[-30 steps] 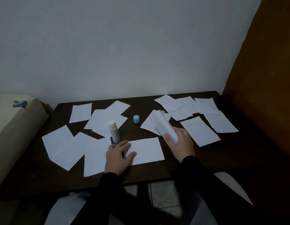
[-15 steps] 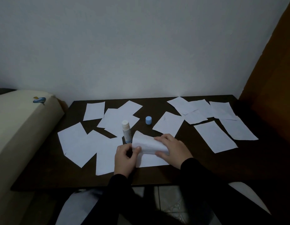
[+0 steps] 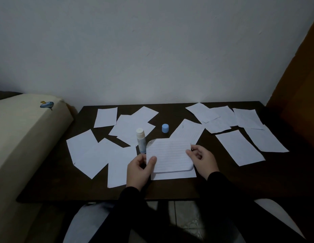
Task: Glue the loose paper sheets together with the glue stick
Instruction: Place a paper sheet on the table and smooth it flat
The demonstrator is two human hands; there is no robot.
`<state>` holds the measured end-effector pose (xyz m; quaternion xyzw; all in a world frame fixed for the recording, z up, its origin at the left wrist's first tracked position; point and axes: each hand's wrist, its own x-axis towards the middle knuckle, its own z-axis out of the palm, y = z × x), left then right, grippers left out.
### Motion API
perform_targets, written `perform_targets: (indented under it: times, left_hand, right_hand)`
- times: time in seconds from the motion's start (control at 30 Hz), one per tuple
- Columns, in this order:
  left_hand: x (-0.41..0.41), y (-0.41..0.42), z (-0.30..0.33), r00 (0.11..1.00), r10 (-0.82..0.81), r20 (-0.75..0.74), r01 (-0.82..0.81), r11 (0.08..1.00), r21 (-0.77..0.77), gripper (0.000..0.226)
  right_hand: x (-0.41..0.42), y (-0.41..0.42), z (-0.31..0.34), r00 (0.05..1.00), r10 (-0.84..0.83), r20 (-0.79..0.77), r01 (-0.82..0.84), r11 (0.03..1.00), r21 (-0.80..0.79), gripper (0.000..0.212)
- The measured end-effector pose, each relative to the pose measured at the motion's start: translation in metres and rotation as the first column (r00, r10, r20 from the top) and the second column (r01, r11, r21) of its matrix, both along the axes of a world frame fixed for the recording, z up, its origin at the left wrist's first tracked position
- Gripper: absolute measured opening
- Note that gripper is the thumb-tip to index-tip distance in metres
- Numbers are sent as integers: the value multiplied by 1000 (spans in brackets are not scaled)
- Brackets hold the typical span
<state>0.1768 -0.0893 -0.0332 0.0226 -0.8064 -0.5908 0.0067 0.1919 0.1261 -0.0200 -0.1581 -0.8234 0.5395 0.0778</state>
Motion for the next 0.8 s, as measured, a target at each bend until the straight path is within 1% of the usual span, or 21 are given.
perform_targets:
  times: [0.07,0.13,0.2,0.3,0.53,0.6,0.7,0.8]
  left_hand:
    - [-1,2,-1,1000,22,22,-20,998,-61,31]
    - [-1,5,0,999,32,19,-29,988,-154,35]
    - [0,7,1,999,35,-19,-38,969,-243,37]
    - [0,8,3,995,33,-90,-61,941,-333,42]
    - [-1,9,2,997,9,-78,-38,923,-383,42]
    - [0,10,4,996,5,-84,-38,917,-396,44]
    - [1,12,7,997,-8,-79,-27,901,-433,45]
    - [-1,12,5,999,-9,-49,-14,893,-450,43]
  right_hand:
    - [3,3,-5,1000,10,9,-10,1000,21,31]
    - [7,5,-11,1000,19,14,-19,998,63,31]
    - [9,5,-15,1000,21,5,-21,995,101,32]
    - [8,4,-17,1000,6,-4,-5,994,106,32]
    - [10,3,-20,1000,1,-31,4,986,165,34]
    - [10,4,-23,999,5,-36,3,978,208,33]
    - [10,4,-26,999,-9,-50,20,973,228,30]
    - [11,5,-25,999,-17,-32,26,950,312,29]
